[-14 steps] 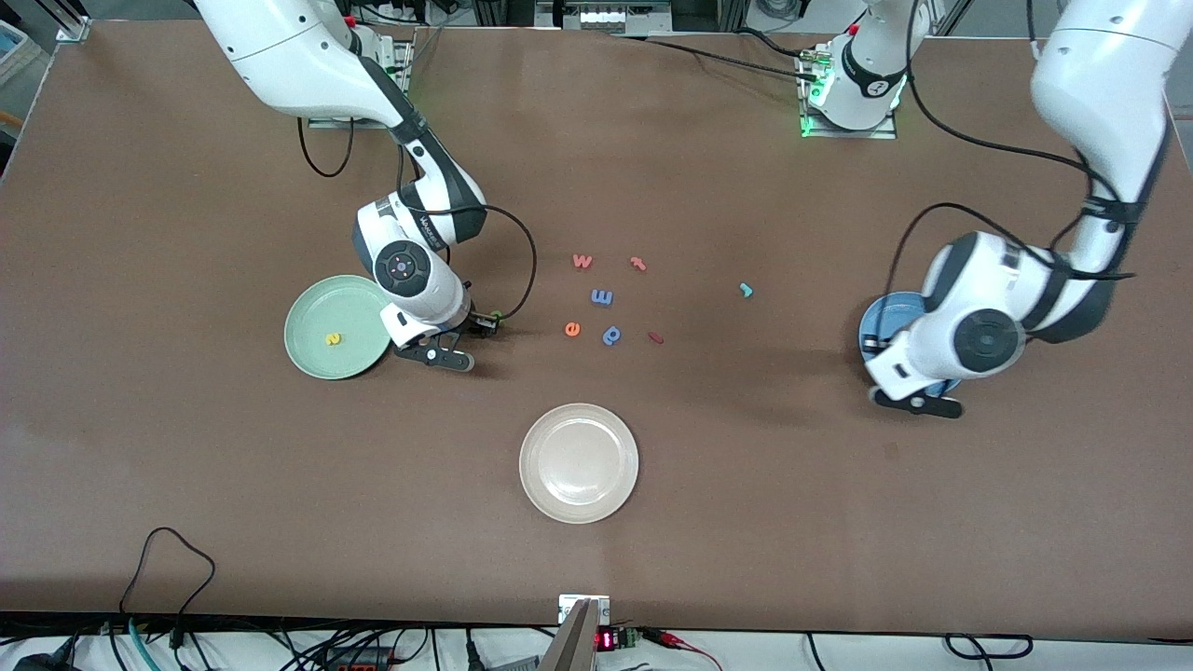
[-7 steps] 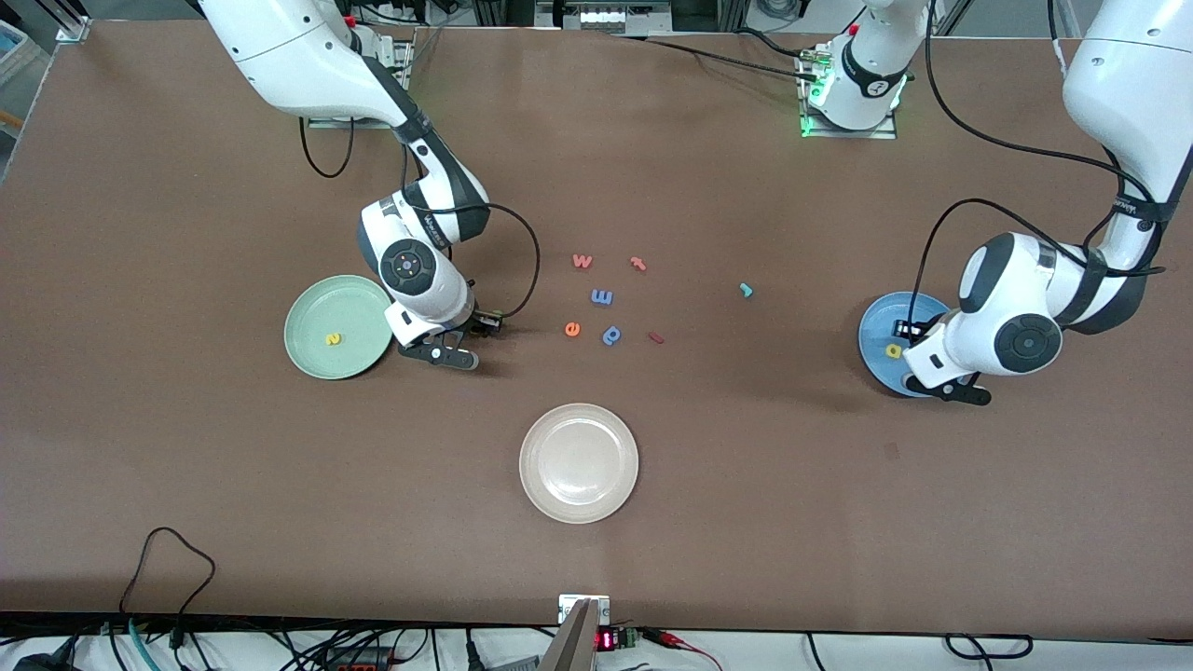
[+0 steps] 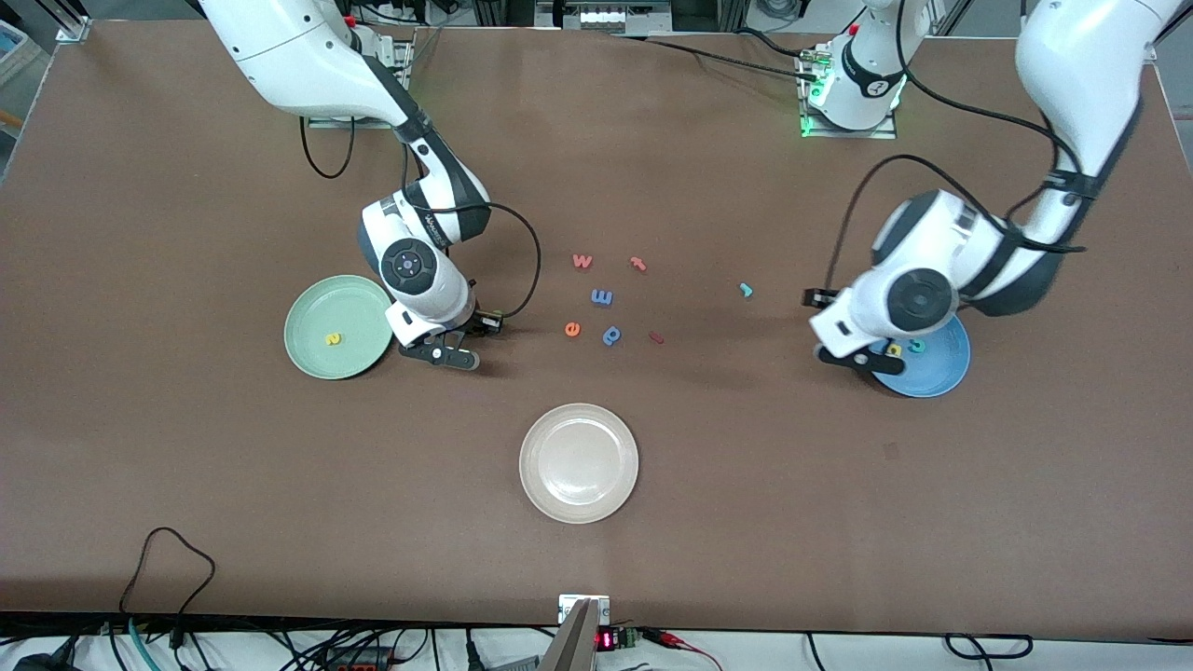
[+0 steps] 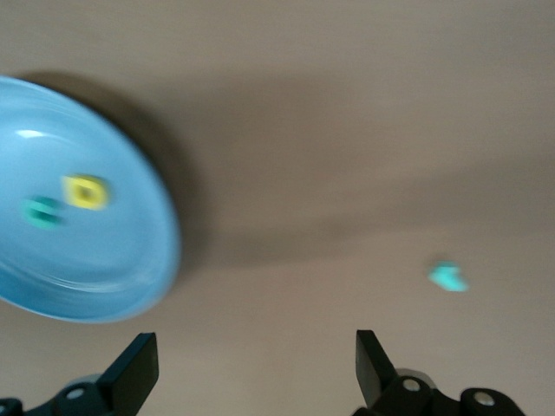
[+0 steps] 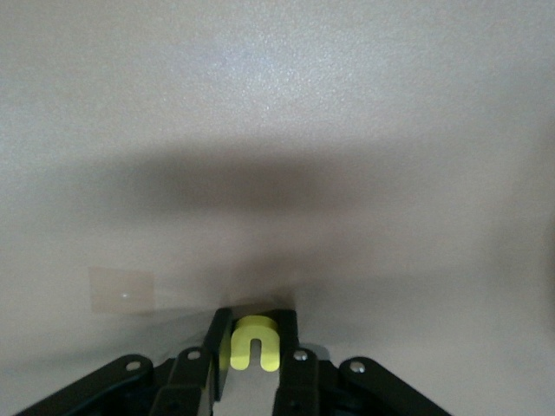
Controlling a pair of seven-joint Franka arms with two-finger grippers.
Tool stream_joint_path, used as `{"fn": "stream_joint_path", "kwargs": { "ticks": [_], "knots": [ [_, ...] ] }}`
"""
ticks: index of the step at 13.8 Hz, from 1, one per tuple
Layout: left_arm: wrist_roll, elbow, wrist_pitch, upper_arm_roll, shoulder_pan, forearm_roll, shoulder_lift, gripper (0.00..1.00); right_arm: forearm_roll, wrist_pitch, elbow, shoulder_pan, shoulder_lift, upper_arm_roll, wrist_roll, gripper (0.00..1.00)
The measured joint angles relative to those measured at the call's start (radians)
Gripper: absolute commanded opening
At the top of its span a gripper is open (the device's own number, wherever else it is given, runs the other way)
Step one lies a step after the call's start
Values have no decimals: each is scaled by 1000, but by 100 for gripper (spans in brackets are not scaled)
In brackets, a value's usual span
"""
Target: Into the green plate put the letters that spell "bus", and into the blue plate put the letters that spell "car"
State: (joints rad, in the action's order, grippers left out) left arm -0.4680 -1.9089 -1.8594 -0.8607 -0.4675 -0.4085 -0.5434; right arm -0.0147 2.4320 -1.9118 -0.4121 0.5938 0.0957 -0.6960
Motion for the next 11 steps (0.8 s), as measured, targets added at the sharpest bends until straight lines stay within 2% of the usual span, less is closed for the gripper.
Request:
{"fn": "stream_joint_path", "kwargs": {
  "ticks": [3, 5, 6, 7, 8, 9, 11],
  "knots": [
    [-262, -106, -188, -35, 25, 1, -18, 100, -15, -26, 18, 32, -34, -13, 26, 0],
    [-414, -174, -303, -35, 30, 1, -31, 100, -16, -97, 28, 103, -100, -17, 126, 0],
    [-476, -203, -351, -35, 29, 0, -35, 91, -16, -136, 28, 150, -136, -17, 192, 0],
    [-522, -226, -388, -34, 29, 0, -36, 66, -16, -172, 27, 201, -164, -18, 264, 0],
    [-548, -241, -412, -34, 29, -1, -37, 50, -16, -195, 23, 248, -180, -19, 329, 0],
    [-560, -250, -424, -33, 28, -2, -37, 42, -16, -206, 13, 292, -184, -19, 380, 0],
    [-568, -255, -431, -31, 27, -17, -38, 42, -16, -205, -16, 347, -166, -19, 430, 3]
  ]
}}
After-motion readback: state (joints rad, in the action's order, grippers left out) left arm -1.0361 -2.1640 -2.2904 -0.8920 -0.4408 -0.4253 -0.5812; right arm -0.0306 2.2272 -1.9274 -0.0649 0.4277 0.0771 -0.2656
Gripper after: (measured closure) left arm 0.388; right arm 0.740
